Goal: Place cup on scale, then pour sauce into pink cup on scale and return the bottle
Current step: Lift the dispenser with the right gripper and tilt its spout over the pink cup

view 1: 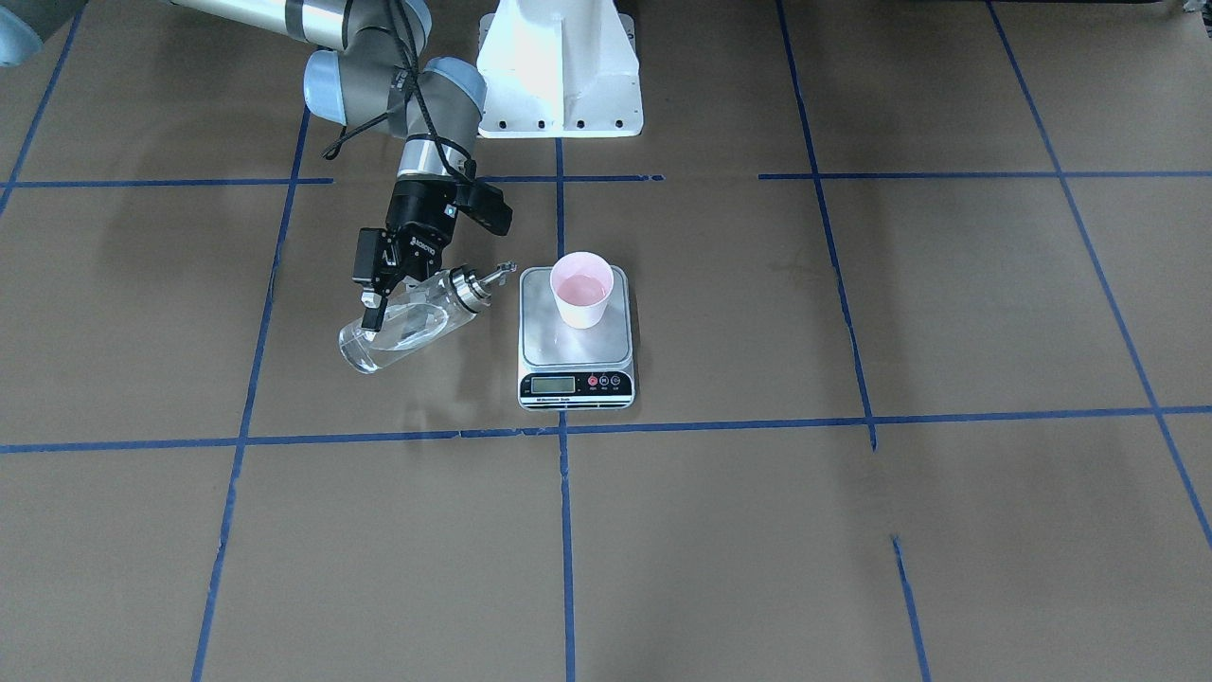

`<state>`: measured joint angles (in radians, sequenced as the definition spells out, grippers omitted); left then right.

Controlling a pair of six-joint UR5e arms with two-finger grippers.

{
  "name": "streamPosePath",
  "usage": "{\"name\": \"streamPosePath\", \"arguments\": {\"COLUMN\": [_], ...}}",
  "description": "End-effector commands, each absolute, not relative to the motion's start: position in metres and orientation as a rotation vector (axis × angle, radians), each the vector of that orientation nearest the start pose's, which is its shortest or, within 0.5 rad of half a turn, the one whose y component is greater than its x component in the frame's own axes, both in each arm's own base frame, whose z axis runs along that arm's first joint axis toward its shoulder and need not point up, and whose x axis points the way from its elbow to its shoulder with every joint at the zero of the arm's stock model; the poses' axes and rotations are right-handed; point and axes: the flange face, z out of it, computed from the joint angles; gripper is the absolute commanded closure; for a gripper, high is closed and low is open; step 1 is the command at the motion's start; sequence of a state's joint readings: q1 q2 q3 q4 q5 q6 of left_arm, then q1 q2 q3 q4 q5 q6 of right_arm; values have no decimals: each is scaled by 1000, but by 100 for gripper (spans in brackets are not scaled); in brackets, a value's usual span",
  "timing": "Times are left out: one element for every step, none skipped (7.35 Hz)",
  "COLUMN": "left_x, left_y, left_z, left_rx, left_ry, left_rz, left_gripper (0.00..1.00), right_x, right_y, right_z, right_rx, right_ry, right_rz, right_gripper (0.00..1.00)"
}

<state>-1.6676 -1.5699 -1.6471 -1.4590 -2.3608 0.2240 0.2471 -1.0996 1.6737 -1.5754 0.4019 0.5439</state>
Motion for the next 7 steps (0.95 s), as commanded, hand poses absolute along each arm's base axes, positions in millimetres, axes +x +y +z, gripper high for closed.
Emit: {"name": "streamPosePath", "arguments": {"left_x": [-109, -109, -109, -109, -109, -109, -109], "left_y": [-479, -479, -480, -479, -479, -479, -479], "left_z": [633, 633, 633, 633, 633, 633, 634], "left_rx": [90, 90, 90, 89, 89, 89, 87], "left_ry": [786, 784, 786, 786, 786, 786, 785], "left_rz": [105, 106, 105, 105, 105, 105, 104], "left_gripper": [0, 0, 0, 0, 0, 0, 0], "right_x": [-568, -576, -582, -584, -586, -584, -583], "right_y": [-362, -359, -354, -352, -353, -353, -355], "right_z": [297, 306, 309, 311, 315, 315, 312], "right_rx": [1225, 1236, 1258, 1271, 1271, 1278, 1292], "right_ry": [361, 393, 422, 444, 496, 535, 592], "right_rz": [-395, -409, -416, -421, -448, -465, -488], "right_gripper": [100, 100, 100, 100, 100, 100, 100]}}
